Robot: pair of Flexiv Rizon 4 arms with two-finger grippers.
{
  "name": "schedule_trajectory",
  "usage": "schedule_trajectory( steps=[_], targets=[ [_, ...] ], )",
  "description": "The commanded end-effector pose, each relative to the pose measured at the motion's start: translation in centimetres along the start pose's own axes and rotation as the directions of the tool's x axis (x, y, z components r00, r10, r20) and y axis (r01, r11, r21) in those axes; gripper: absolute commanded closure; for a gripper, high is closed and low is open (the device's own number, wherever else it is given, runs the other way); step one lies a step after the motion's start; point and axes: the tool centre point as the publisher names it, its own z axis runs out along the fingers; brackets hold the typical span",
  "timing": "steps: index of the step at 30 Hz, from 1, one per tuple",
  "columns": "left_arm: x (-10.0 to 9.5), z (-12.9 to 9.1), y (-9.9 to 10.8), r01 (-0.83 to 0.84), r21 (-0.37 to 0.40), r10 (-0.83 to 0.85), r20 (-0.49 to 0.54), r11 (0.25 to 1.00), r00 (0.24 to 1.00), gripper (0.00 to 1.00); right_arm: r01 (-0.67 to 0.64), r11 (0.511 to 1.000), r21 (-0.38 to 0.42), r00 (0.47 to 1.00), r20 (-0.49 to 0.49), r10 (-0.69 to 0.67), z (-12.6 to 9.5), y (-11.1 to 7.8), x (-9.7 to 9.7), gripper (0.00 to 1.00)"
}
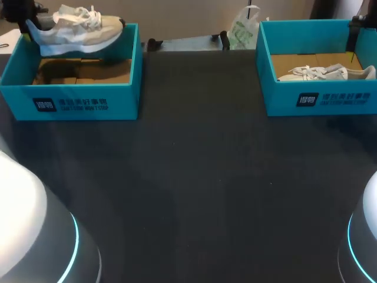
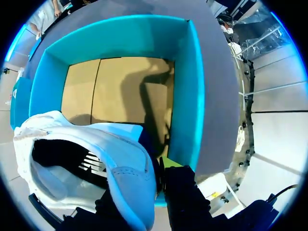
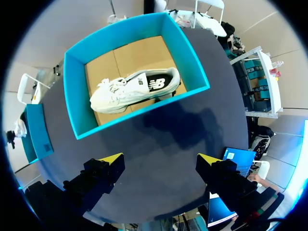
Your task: Take the shoe out of the shoebox, open the shoe tongue, remove and reinsert the insole, then place the shoe into the shoebox
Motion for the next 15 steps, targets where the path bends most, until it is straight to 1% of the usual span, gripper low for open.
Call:
schedule_trajectory(
  steps=[1,4,8,11,15],
  targets=[
    [0.3,-4.0,-1.9,0.005,-0.033,-0.005,-0.006,0.999,1.0,1.0,-0.001,1.0,-0.002,1.0,0.0,0.001,0.0,-0.1,0.0,0.0],
    [0.2,-5.6,-2.4,0.011,-0.047,-0.012,-0.018,0.999,1.0,1.0,-0.001,1.0,-0.002,1.0,0.0,0.001,0.0,-0.1,0.0,0.0],
    [0.1,-7.6,-3.7,0.014,-0.089,-0.017,-0.038,0.996,0.999,1.0,-0.001,1.0,-0.002,1.0,0.0,0.001,0.0,-0.1,0.0,0.0],
    [-0.1,-9.0,-5.0,0.015,-0.105,-0.02,-0.053,0.994,0.998,1.0,-0.001,1.0,-0.002,1.0,0.0,0.001,0.0,-0.1,0.0,0.0],
    [-0.7,-10.7,-7.3,0.003,-0.139,-0.014,-0.079,0.99,0.997,1.0,-0.001,1.0,-0.002,1.0,0.0,0.001,0.0,-0.1,0.0,0.0]
  ],
)
